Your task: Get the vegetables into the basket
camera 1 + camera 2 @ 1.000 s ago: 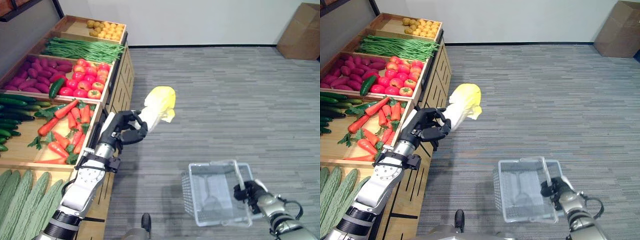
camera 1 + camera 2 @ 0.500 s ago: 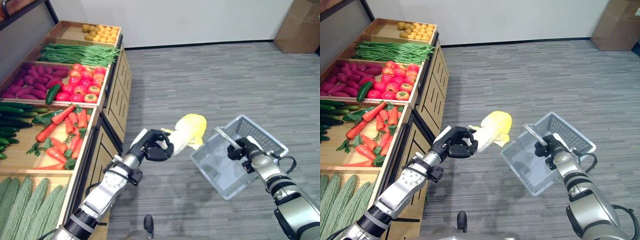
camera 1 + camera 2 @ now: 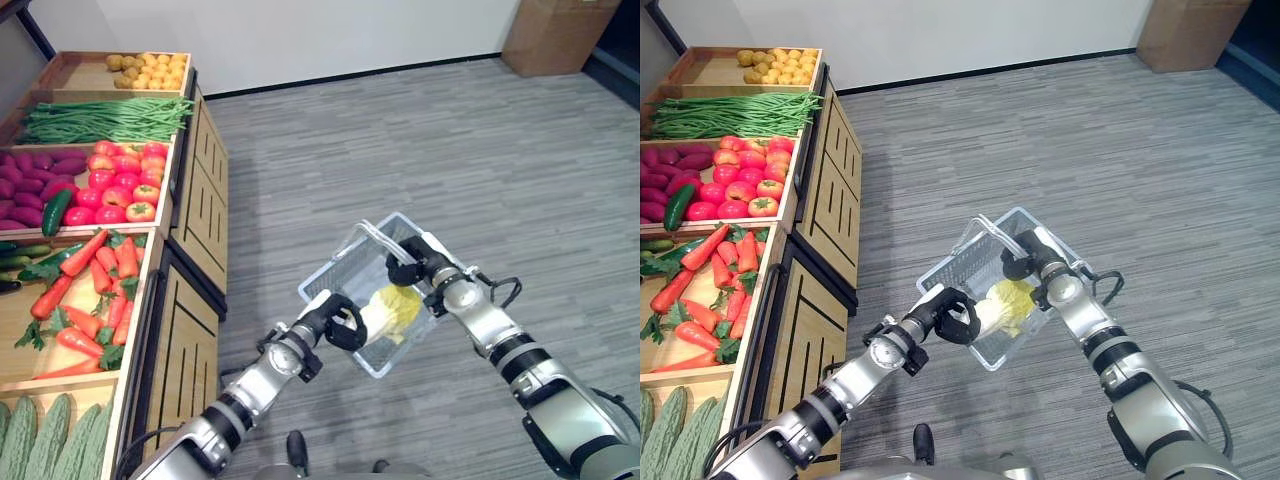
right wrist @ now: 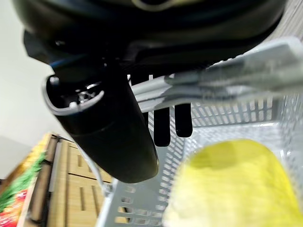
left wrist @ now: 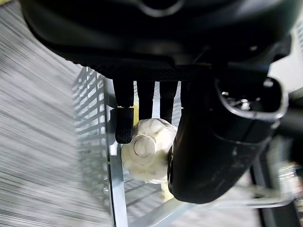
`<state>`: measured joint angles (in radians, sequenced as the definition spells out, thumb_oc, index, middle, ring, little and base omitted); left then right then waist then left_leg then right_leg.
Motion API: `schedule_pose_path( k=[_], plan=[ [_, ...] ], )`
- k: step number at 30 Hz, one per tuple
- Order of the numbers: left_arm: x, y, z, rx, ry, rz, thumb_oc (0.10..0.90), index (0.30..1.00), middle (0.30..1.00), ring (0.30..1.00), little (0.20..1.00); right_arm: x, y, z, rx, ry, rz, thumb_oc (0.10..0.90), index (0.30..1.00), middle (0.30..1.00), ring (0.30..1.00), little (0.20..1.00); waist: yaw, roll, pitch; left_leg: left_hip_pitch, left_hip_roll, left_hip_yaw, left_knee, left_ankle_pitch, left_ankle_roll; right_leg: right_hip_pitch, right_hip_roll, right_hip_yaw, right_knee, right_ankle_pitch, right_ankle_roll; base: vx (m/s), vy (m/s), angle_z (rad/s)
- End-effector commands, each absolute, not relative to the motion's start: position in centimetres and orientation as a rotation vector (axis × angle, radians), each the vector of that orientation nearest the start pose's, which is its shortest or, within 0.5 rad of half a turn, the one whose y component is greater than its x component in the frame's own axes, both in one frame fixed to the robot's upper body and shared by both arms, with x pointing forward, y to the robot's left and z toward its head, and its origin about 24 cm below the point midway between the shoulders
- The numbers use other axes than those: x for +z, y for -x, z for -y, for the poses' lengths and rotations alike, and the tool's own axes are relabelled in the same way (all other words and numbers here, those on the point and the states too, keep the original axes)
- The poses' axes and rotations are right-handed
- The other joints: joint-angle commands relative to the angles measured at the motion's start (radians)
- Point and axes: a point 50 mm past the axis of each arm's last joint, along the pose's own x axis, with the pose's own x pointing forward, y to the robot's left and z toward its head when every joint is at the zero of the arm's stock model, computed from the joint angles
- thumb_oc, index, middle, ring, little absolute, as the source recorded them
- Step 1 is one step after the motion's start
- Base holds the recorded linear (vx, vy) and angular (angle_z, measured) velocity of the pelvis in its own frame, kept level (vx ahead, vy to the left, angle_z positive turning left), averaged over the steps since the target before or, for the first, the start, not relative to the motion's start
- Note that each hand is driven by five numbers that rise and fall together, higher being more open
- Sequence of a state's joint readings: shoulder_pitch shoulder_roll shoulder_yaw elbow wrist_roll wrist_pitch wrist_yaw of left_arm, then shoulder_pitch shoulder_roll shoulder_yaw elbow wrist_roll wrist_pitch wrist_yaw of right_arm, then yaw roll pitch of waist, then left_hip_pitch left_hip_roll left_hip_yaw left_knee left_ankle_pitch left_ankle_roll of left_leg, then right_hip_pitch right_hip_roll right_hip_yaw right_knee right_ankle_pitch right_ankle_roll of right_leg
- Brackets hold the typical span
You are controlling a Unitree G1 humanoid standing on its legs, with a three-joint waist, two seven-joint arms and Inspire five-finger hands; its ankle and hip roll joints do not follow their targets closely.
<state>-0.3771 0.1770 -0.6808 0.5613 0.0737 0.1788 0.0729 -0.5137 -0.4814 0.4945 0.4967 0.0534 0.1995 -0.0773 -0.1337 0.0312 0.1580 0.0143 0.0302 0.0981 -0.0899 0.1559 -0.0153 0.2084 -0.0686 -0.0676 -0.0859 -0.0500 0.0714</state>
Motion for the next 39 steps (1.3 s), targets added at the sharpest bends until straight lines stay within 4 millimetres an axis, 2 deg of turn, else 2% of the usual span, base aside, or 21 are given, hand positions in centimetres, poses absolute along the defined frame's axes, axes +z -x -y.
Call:
schedule_pose_path(
  k=[1,2,3,4,5,10,14,21,22,23,24,28,29,31,32,34,35,36,37,38,39],
  plan=[
    [-0.1,-29.8,-4.7,-0.493,-0.769,-0.154,0.400,0.300,0.300,0.300,0.300,13.3,-35.6,15.8,0.138,0.626,0.176,0.400,0.300,0.300,0.300,0.300,0.013,-0.018,-0.035,0.130,0.053,0.033,0.007,-0.161,-0.068,-0.104,-0.054,-0.050,0.013,0.056,0.054,0.00,-0.008,-0.16],
    [-1.5,-29.5,-4.8,-0.495,-0.826,-0.205,0.622,0.610,0.610,0.610,0.610,12.8,-34.8,15.1,0.168,0.611,0.188,0.400,0.300,0.300,0.300,0.300,0.005,-0.016,-0.031,0.130,0.053,0.039,0.007,-0.162,-0.067,-0.111,-0.054,-0.045,0.016,0.056,0.056,0.04,-0.003,-0.14],
    [-1.5,-29.5,-4.8,-0.497,-0.825,-0.206,0.847,0.926,0.926,0.926,0.926,12.8,-34.8,15.1,0.168,0.611,0.187,0.400,0.300,0.300,0.300,0.300,0.006,-0.014,-0.033,0.136,0.054,0.039,0.006,-0.174,-0.068,-0.104,-0.053,-0.044,0.013,0.047,0.058,0.04,-0.003,-0.16],
    [-1.8,-29.4,-4.9,-0.498,-0.858,-0.215,0.900,1.000,1.000,1.000,1.000,12.6,-34.7,15.1,0.171,0.614,0.184,0.400,0.300,0.300,0.300,0.300,0.005,-0.014,-0.031,0.137,0.054,0.040,0.006,-0.175,-0.067,-0.105,-0.053,-0.041,0.013,0.047,0.058,0.01,-0.003,-0.13],
    [-2.5,-29.1,-4.8,-0.518,-0.871,-0.245,0.900,1.000,1.000,1.000,1.000,12.6,-34.6,14.8,0.180,0.613,0.188,0.400,0.300,0.300,0.300,0.300,0.003,-0.015,-0.027,0.132,0.053,0.043,0.007,-0.165,-0.066,-0.113,-0.054,-0.040,0.017,0.055,0.056,0.01,-0.004,-0.11],
    [-2.4,-29.0,-4.5,-0.533,-0.892,-0.228,0.900,1.000,1.000,1.000,1.000,11.8,-34.2,14.9,0.184,0.624,0.168,0.400,0.300,0.300,0.300,0.300,0.003,-0.010,-0.030,0.141,0.050,0.046,0.007,-0.170,-0.064,-0.103,-0.055,-0.040,0.015,0.051,0.057,0.03,-0.004,-0.04],
    [-1.9,-28.9,-4.4,-0.553,-0.893,-0.189,0.900,1.000,1.000,1.000,1.000,9.3,-33.8,15.8,0.174,0.637,0.072,0.400,0.300,0.300,0.300,0.300,0.010,-0.008,-0.038,0.155,0.048,0.045,0.005,-0.177,-0.064,-0.087,-0.057,-0.047,0.011,0.046,0.059,0.01,-0.004,0.00],
    [0.2,-28.9,-6.6,-0.580,-0.824,-0.118,0.900,1.000,1.000,1.000,1.000,4.9,-32.6,22.0,0.038,0.704,-0.181,0.400,0.300,0.300,0.300,0.300,0.039,-0.012,-0.045,0.159,0.048,0.033,0.006,-0.180,-0.064,-0.071,-0.056,-0.064,0.011,0.044,0.061,0.01,-0.002,0.04],
    [0.2,-28.8,-6.7,-0.581,-0.824,-0.119,0.900,1.000,1.000,1.000,1.000,4.9,-32.6,22.0,0.038,0.703,-0.182,0.400,0.300,0.300,0.300,0.300,0.039,-0.013,-0.045,0.159,0.048,0.032,0.006,-0.180,-0.064,-0.071,-0.056,-0.065,0.011,0.044,0.061,0.01,-0.007,0.07],
    [0.4,-28.8,-7.3,-0.576,-0.814,-0.115,0.900,1.000,1.000,1.000,1.000,4.3,-32.2,22.9,0.018,0.708,-0.218,0.400,0.300,0.300,0.300,0.300,0.043,-0.014,-0.048,0.159,0.049,0.029,0.005,-0.180,-0.064,-0.069,-0.056,-0.069,0.010,0.043,0.061,0.00,-0.004,0.08],
    [0.5,-28.4,-8.6,-0.563,-0.780,-0.129,0.900,1.000,1.000,1.000,1.000,3.3,-31.3,25.0,-0.032,0.715,-0.286,0.400,0.300,0.300,0.300,0.300,0.054,-0.016,-0.050,0.158,0.050,0.022,0.006,-0.179,-0.064,-0.066,-0.056,-0.077,0.011,0.042,0.061,0.00,-0.002,0.09],
    [-0.1,-27.3,-11.1,-0.538,-0.739,-0.185,0.900,1.000,1.000,1.000,1.000,1.2,-29.5,27.5,-0.081,0.731,-0.406,0.400,0.300,0.300,0.300,0.300,0.067,-0.022,-0.052,0.154,0.051,0.013,0.009,-0.177,-0.065,-0.065,-0.055,-0.086,0.011,0.042,0.060,-0.01,0.001,0.11],
    [-0.6,-26.7,-13.1,-0.501,-0.733,-0.229,0.900,1.000,1.000,1.000,1.000,-0.5,-27.7,29.2,-0.117,0.730,-0.500,0.400,0.300,0.300,0.300,0.300,0.075,-0.025,-0.051,0.152,0.052,0.009,0.010,-0.176,-0.065,-0.064,-0.053,-0.091,0.012,0.042,0.059,-0.02,0.000,0.04],
    [-0.9,-26.3,-13.8,-0.489,-0.736,-0.251,0.900,1.000,1.000,1.000,1.000,-1.0,-27.0,29.6,-0.119,0.730,-0.529,0.400,0.300,0.300,0.300,0.300,0.076,-0.027,-0.052,0.153,0.052,0.007,0.010,-0.177,-0.065,-0.062,-0.053,-0.093,0.012,0.041,0.059,-0.01,-0.002,0.08],
    [-1.9,-25.5,-15.3,-0.452,-0.722,-0.314,0.900,1.000,1.000,1.000,1.000,-2.5,-25.4,30.6,-0.146,0.725,-0.610,0.400,0.300,0.300,0.300,0.300,0.081,-0.030,-0.051,0.153,0.055,0.003,0.011,-0.176,-0.066,-0.060,-0.052,-0.098,0.013,0.041,0.058,0.03,-0.003,0.07],
    [-2.6,-24.9,-16.1,-0.429,-0.709,-0.352,0.900,1.000,1.000,1.000,1.000,-3.2,-24.6,30.9,-0.155,0.722,-0.643,0.400,0.300,0.300,0.300,0.300,0.082,-0.031,-0.055,0.159,0.057,-0.001,0.009,-0.187,-0.067,-0.051,-0.050,-0.098,0.010,0.030,0.059,0.04,0.000,0.02],
    [-3.9,-23.8,-17.4,-0.387,-0.670,-0.429,0.900,1.000,1.000,1.000,1.000,-4.6,-22.9,31.6,-0.175,0.713,-0.716,0.400,0.300,0.300,0.300,0.300,0.086,-0.032,-0.054,0.159,0.057,-0.003,0.009,-0.186,-0.068,-0.049,-0.048,-0.102,0.009,0.030,0.058,0.00,0.000,0.00],
    [-3.9,-23.8,-17.4,-0.387,-0.670,-0.431,0.900,1.000,1.000,1.000,1.000,-4.6,-22.8,31.5,-0.174,0.713,-0.717,0.400,0.300,0.300,0.300,0.300,0.085,-0.033,-0.056,0.159,0.057,-0.004,0.009,-0.186,-0.068,-0.049,-0.048,-0.103,0.009,0.029,0.058,0.00,0.004,0.04],
    [-5.0,-22.8,-18.8,-0.318,-0.650,-0.494,0.900,1.000,1.000,1.000,1.000,-5.9,-21.1,31.7,-0.189,0.688,-0.776,0.400,0.300,0.300,0.300,0.300,0.088,-0.034,-0.054,0.159,0.057,-0.007,0.010,-0.185,-0.067,-0.049,-0.047,-0.104,0.009,0.028,0.057,0.00,0.002,0.05],
    [-5.1,-22.7,-18.8,-0.318,-0.650,-0.495,0.900,1.000,1.000,1.000,1.000,-6.0,-21.1,31.7,-0.188,0.688,-0.777,0.400,0.300,0.300,0.300,0.300,0.087,-0.035,-0.055,0.159,0.057,-0.008,0.010,-0.186,-0.067,-0.048,-0.047,-0.104,0.009,0.028,0.057,-0.01,0.003,0.06],
    [-5.9,-22.0,-19.8,-0.240,-0.595,-0.540,0.900,1.000,1.000,1.000,1.000,-6.8,-20.1,31.8,-0.198,0.681,-0.814,0.400,0.300,0.300,0.300,0.300,0.091,-0.037,-0.054,0.158,0.056,-0.010,0.010,-0.184,-0.067,-0.048,-0.047,-0.106,0.009,0.027,0.057,-0.01,-0.011,0.04]
  ],
)
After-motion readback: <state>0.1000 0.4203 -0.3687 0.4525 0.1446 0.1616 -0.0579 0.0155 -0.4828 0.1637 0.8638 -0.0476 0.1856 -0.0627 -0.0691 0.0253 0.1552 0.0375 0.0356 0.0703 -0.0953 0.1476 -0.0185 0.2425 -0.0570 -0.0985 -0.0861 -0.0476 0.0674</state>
